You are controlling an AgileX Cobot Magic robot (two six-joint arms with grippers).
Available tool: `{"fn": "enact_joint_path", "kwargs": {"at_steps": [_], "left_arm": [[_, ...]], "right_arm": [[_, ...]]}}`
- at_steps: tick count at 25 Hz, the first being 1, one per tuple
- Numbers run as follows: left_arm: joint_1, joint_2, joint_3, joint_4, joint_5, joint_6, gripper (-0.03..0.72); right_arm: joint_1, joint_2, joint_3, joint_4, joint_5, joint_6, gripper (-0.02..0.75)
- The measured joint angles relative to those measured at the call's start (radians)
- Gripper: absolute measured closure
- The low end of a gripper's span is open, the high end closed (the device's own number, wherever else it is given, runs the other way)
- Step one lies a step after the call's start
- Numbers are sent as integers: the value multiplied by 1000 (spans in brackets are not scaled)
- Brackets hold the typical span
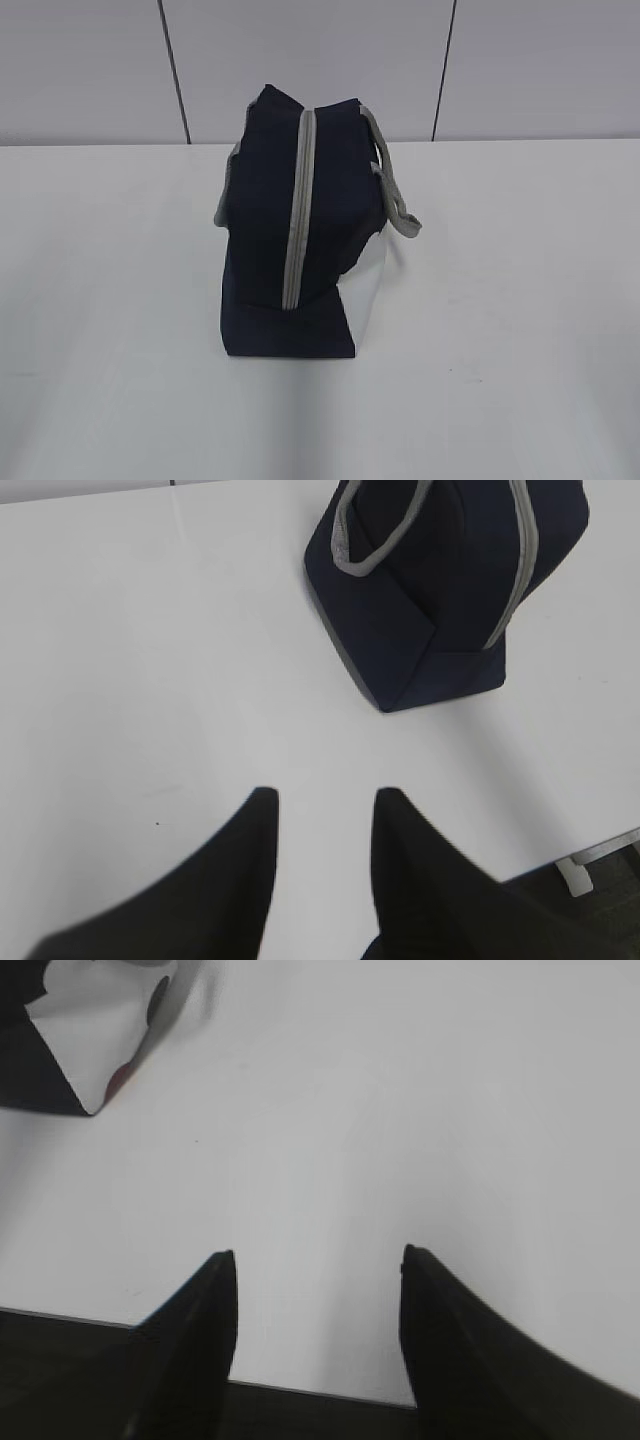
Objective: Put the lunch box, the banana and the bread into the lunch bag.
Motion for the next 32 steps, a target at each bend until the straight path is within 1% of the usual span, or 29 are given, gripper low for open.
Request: {"fn": "enact_joint_path", "kwargs": {"at_steps": [6, 19, 21, 27, 32], "left_arm": [[0, 0, 0, 0, 0, 0, 446], [0, 0, 0, 0, 0, 0, 449], [-9, 0, 0, -3, 1, 0, 449], [-15, 0, 21, 4, 173, 0, 450], [-15, 0, 82, 38, 177, 0, 450]], "right_arm": [[0, -71, 8, -34, 21, 9, 348], [0, -75, 8, -36, 25, 11, 348], [0, -75, 8, -36, 25, 11, 348], [0, -75, 8, -36, 26, 11, 349], [0, -75, 8, -36, 26, 11, 349]]}}
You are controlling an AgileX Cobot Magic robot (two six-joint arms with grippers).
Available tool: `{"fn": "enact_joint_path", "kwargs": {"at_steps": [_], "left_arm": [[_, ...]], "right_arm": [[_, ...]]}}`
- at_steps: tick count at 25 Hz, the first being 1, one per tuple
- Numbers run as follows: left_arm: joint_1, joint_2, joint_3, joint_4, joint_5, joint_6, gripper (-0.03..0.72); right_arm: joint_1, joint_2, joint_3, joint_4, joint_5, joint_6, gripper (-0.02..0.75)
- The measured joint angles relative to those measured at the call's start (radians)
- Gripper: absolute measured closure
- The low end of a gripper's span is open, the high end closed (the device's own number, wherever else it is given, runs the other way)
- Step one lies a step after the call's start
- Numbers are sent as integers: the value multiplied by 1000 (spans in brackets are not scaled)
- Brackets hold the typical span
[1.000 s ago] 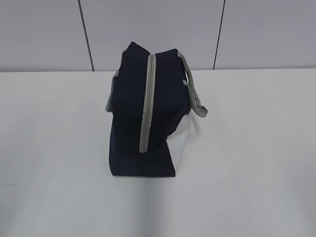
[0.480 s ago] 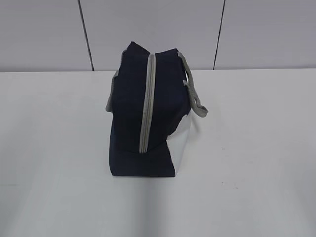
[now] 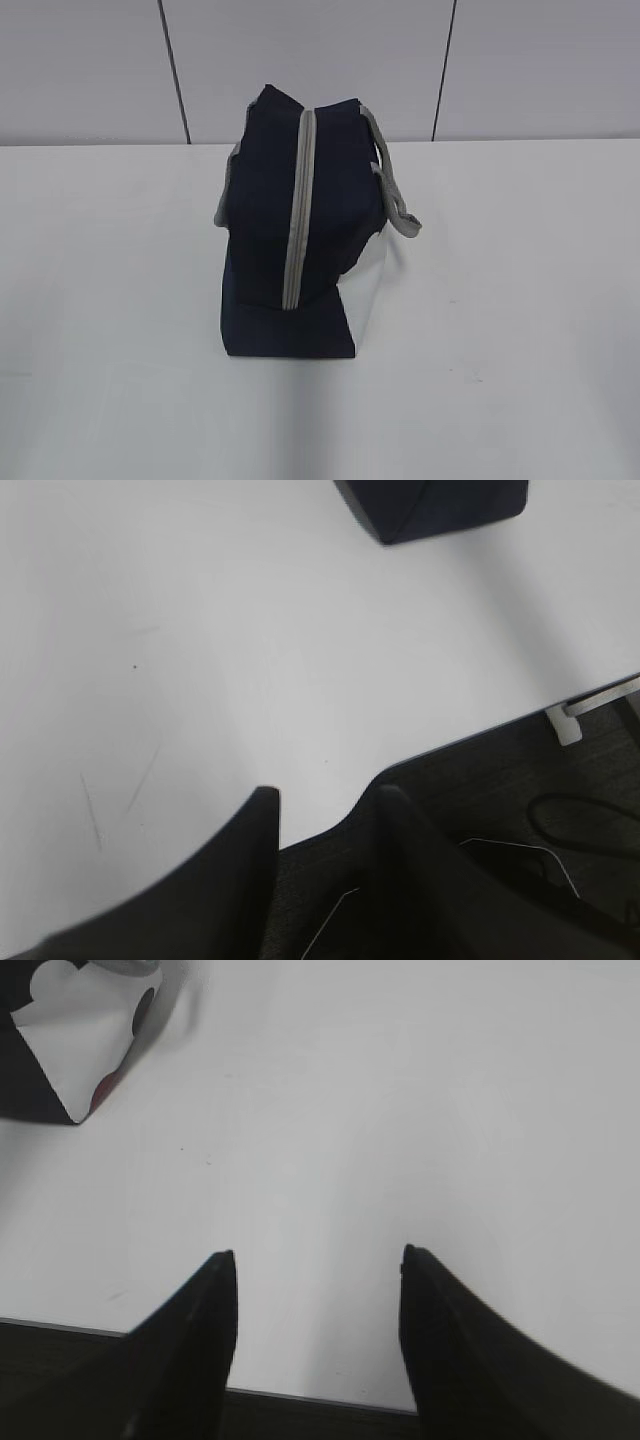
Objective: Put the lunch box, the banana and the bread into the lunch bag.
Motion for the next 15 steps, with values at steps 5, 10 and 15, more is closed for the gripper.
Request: {"fn": "enact_joint_path", "kwargs": {"at_steps": [5, 10, 15], "left_arm": [[0, 0, 28, 26, -66, 0, 452], [0, 0, 40, 46, -85, -4, 452], [0, 0, 40, 47, -86, -4, 450]], "right_arm": [[0, 0, 0, 0, 0, 0, 349], [0, 0, 0, 0, 0, 1, 349], [0, 0, 0, 0, 0, 1, 349]]}}
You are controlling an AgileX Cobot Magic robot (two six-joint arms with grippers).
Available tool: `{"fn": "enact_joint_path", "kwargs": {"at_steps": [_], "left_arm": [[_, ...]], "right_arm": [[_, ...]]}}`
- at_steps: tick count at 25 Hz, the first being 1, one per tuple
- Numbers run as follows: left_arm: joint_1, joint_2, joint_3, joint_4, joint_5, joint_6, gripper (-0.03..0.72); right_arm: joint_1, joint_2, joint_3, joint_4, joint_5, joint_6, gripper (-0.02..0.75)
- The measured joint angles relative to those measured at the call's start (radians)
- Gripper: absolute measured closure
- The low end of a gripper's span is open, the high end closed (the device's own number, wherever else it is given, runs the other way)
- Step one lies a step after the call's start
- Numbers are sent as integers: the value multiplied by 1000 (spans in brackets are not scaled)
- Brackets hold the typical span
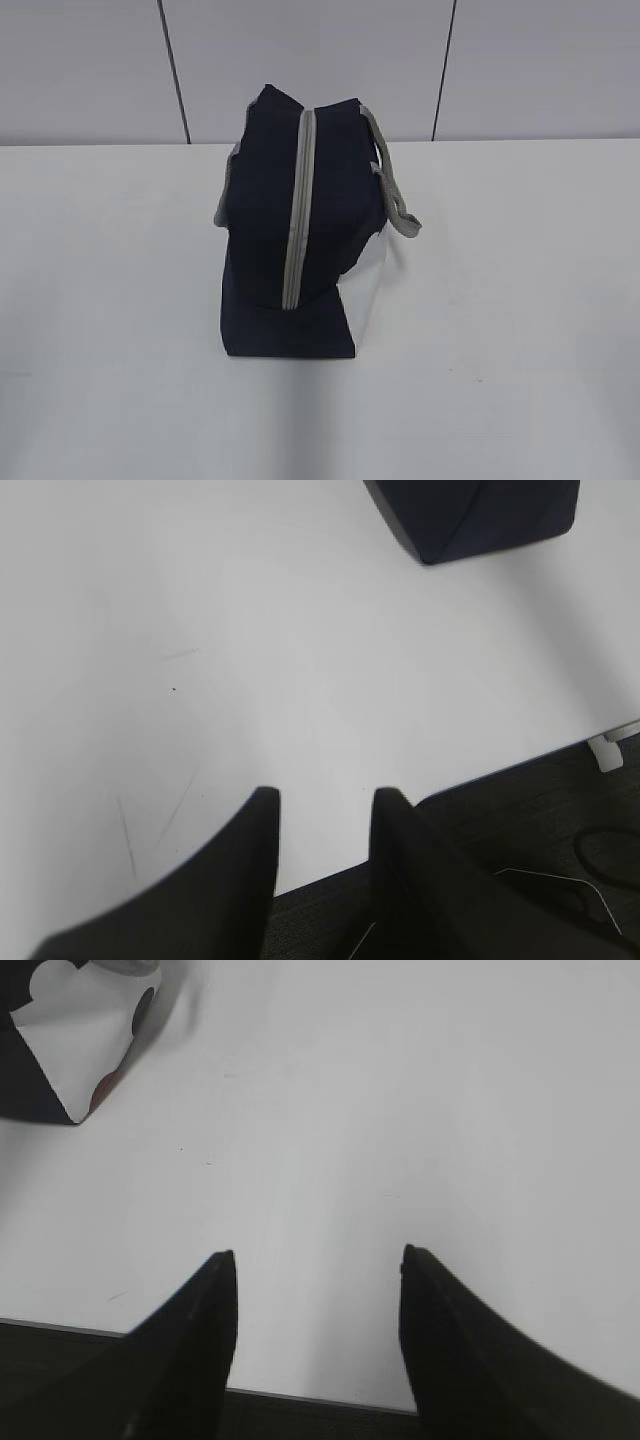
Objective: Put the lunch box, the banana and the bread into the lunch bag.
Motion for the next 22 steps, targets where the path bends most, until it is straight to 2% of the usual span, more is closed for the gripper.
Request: {"fn": "enact_joint_path", "kwargs": {"at_steps": [7, 15, 22], "left_arm": [[2, -4, 0, 0, -1, 0, 454], [115, -185, 2, 1, 0, 0, 454], [163, -310, 2, 0, 6, 0, 454]], "right_arm": [[0, -7, 0, 0, 2, 0, 349], [0, -60, 0, 0, 2, 0, 349], [0, -63, 0, 0, 2, 0, 350]]}}
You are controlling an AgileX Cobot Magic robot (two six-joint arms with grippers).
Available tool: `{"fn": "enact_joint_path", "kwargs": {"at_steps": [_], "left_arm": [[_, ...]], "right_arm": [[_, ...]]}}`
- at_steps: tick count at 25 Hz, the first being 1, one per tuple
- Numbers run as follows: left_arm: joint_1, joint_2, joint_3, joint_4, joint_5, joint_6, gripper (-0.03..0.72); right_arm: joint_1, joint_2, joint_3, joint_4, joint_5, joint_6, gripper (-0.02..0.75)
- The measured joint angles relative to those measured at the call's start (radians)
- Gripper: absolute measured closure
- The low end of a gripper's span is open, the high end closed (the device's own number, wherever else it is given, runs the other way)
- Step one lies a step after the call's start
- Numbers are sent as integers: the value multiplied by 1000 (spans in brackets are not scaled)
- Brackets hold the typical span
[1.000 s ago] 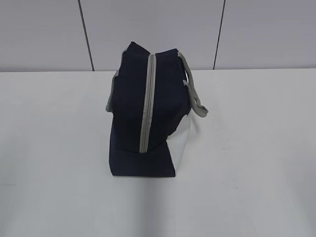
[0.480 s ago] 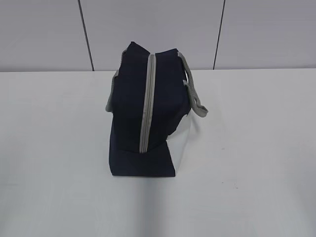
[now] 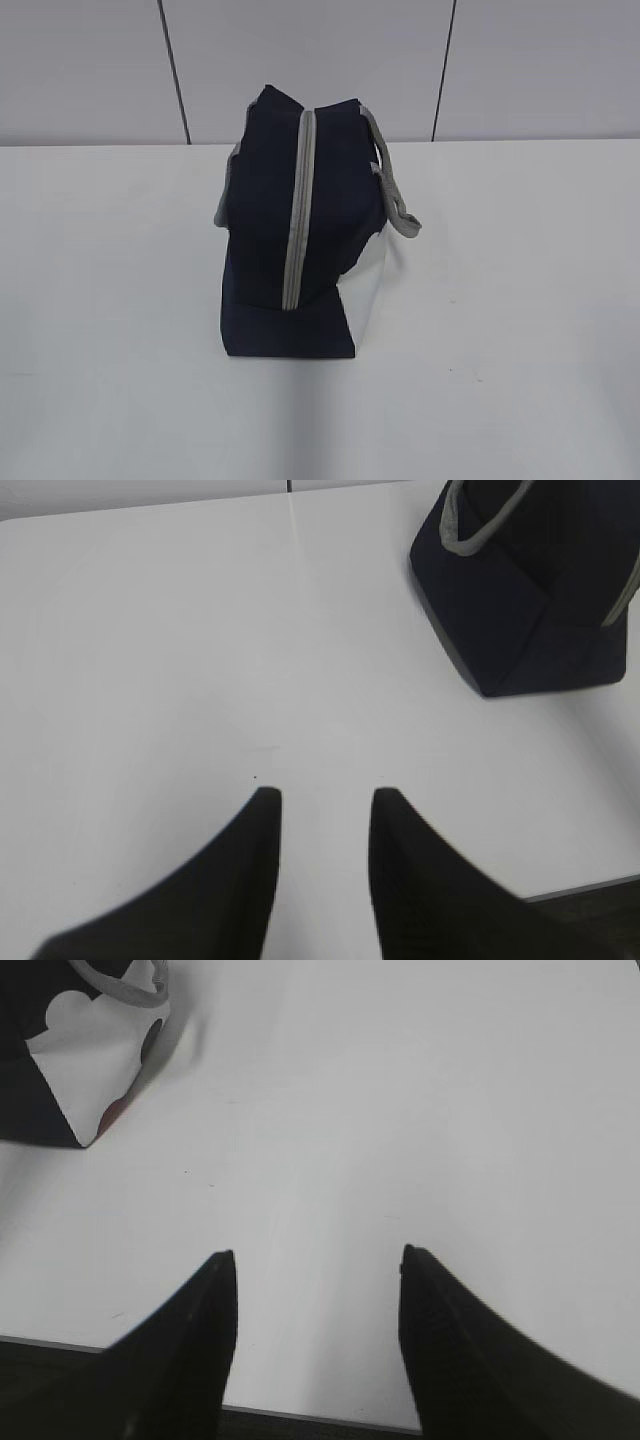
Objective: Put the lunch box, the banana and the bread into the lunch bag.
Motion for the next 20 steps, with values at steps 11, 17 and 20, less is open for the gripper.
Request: {"fn": "enact_joint_path", "kwargs": {"at_steps": [11, 17, 20], "left_arm": [[3, -2, 0, 0, 1, 0, 454], [40, -2, 0, 0, 1, 0, 454], [67, -2, 0, 0, 1, 0, 454]], "right_arm": [[0, -2, 0, 0, 2, 0, 351], [0, -2, 0, 0, 2, 0, 352], [0, -2, 0, 0, 2, 0, 352]]}}
